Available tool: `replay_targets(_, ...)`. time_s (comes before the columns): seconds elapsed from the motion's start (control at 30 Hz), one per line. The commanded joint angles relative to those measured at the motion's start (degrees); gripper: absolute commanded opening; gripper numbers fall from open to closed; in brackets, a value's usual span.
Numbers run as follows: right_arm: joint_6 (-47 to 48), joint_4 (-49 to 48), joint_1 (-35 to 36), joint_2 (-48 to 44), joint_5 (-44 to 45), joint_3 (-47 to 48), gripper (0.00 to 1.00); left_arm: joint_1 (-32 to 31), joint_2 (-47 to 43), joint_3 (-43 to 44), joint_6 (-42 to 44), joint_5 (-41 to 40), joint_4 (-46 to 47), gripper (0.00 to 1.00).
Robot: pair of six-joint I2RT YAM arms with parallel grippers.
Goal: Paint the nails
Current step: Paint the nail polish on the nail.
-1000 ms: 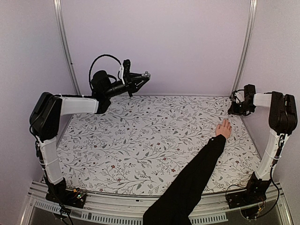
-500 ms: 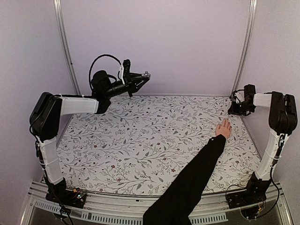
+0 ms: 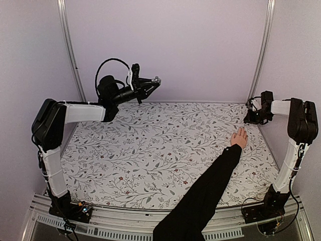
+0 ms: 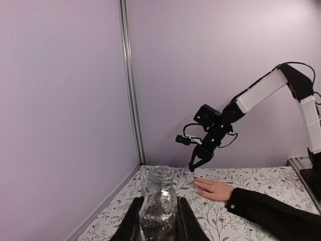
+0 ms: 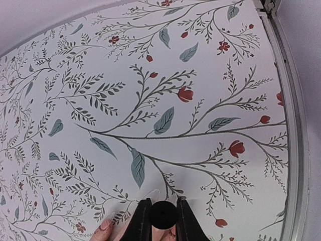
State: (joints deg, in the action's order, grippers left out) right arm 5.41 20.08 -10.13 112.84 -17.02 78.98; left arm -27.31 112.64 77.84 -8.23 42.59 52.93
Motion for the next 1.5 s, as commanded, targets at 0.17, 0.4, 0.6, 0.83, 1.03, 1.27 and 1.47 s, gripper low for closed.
replay_targets(0.17,0.5,-0.9,0.4,0.7,0.9,-0.7,0.0,0.5,-0.4,-0.4,-0.2,-0.1,2.0,0.0)
replay_targets(0.4,0.5,-1.0,0.4,0.8,1.0,-0.7,0.0,0.6,-0.1,-0.3,-0.2,-0.2,2.0,0.0)
replay_targets(0.6,0.6,-1.1,0.4,0.8,1.0,-1.1,0.0,0.5,0.0,-0.1,-0.1,-0.1,1.9,0.0)
replay_targets(0.83,0.6,-1.0,0.3,1.0,1.0,-0.9,0.0,0.6,0.0,-0.2,-0.2,-0.1,2.0,0.0)
replay_targets(1.03,0.6,-1.0,0.4,1.0,1.1,-0.9,0.0,0.6,0.0,-0.2,-0.3,-0.1,2.0,0.0)
replay_targets(1.27,0.7,-1.0,0.3,0.8,1.7,-1.2,0.0,0.5,0.2,-0.1,-0.3,-0.2,2.2,0.0)
replay_targets(1.47,0.7,-1.0,0.3,0.8,1.9,-1.1,0.0,0.5,0.2,-0.1,-0.4,-0.2,2.1,0.0)
